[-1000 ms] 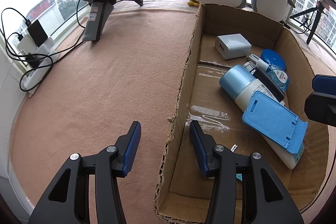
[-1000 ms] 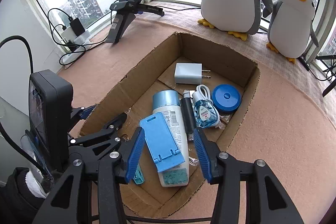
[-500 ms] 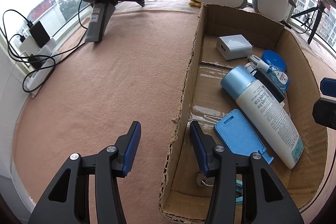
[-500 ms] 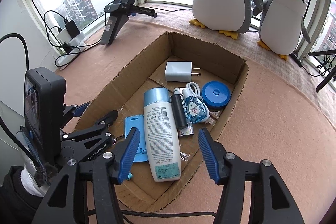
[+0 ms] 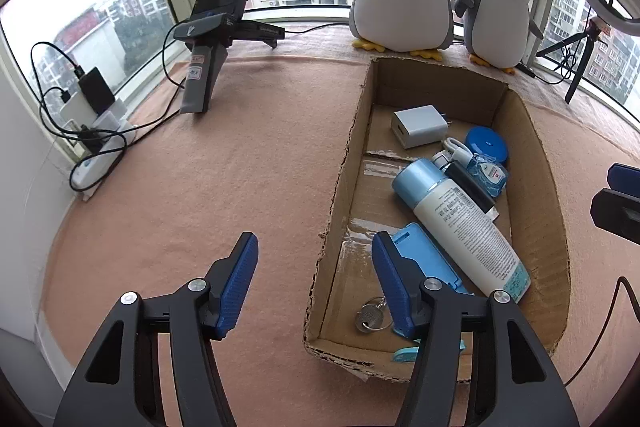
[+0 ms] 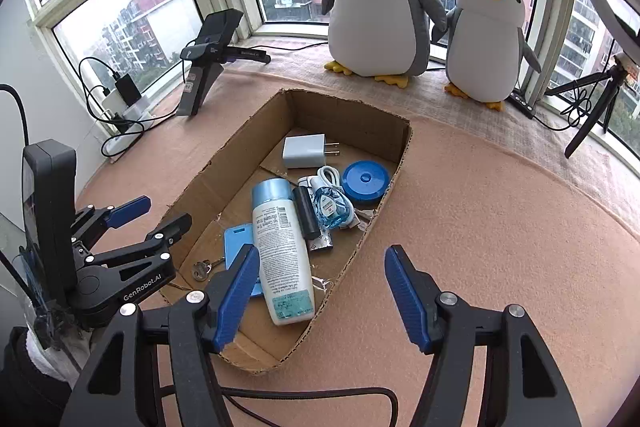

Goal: Organize rigid objects

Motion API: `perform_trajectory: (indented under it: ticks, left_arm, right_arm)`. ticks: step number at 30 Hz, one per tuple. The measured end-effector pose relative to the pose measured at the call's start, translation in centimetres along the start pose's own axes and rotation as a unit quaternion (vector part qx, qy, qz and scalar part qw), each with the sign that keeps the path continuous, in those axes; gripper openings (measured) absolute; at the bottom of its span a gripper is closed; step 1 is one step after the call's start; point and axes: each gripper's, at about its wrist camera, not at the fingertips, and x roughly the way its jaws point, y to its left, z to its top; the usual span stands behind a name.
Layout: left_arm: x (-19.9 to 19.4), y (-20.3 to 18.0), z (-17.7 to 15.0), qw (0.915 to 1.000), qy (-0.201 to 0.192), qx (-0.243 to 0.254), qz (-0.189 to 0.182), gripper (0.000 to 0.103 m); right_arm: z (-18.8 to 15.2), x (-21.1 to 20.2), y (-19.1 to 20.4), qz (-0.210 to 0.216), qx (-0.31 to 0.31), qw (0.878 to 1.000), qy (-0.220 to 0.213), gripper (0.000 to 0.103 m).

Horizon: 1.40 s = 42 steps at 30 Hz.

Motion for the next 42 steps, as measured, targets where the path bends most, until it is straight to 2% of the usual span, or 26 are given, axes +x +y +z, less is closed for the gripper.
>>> perform_trajectory:
  ticks: [3, 12, 15, 18, 23, 27, 42]
  left_arm:
    - [-1.8, -0.4, 0.1, 0.9999, -0.012, 0.005, -0.01, 0.066]
    - [-6.5, -1.6, 0.9, 0.9988, -0.039, 0.01, -0.027, 0.067]
    - [-7.6, -1.9, 0.9, 0.9985, -0.045, 0.015, -0.026, 0.067]
    - [-8.5, -2.1, 0.7, 0.9982, -0.051, 0.016, -0.028, 0.076]
    - [-9.5, -2.2, 0.6, 0.9978, -0.057, 0.017, -0.029, 0.076]
    - [-9.9, -2.3, 0.5, 0.9977, -0.059, 0.018, -0.03, 0.076]
    - [-10.4, -2.3, 0.3, 0.9976, -0.06, 0.013, -0.033, 0.078]
  right_arm:
    - [-0.2, -1.1, -0.4, -0.007, 0.005, 1.0, -0.01, 0.067]
    - [-1.3, -4.8, -1.0, -0.036, 0.021, 0.998, -0.05, 0.07]
    - [-1.7, -6.2, -1.3, -0.043, 0.035, 0.996, -0.067, 0.075]
    - [-2.1, -7.1, -1.5, -0.04, 0.049, 0.995, -0.076, 0.076]
    - [-2.8, -8.3, -1.5, -0.047, 0.052, 0.994, -0.083, 0.077]
    - [-3.0, -8.7, -1.1, -0.056, 0.047, 0.993, -0.087, 0.083]
    - [-3.4, -8.6, -0.9, -0.06, 0.044, 0.994, -0.083, 0.086]
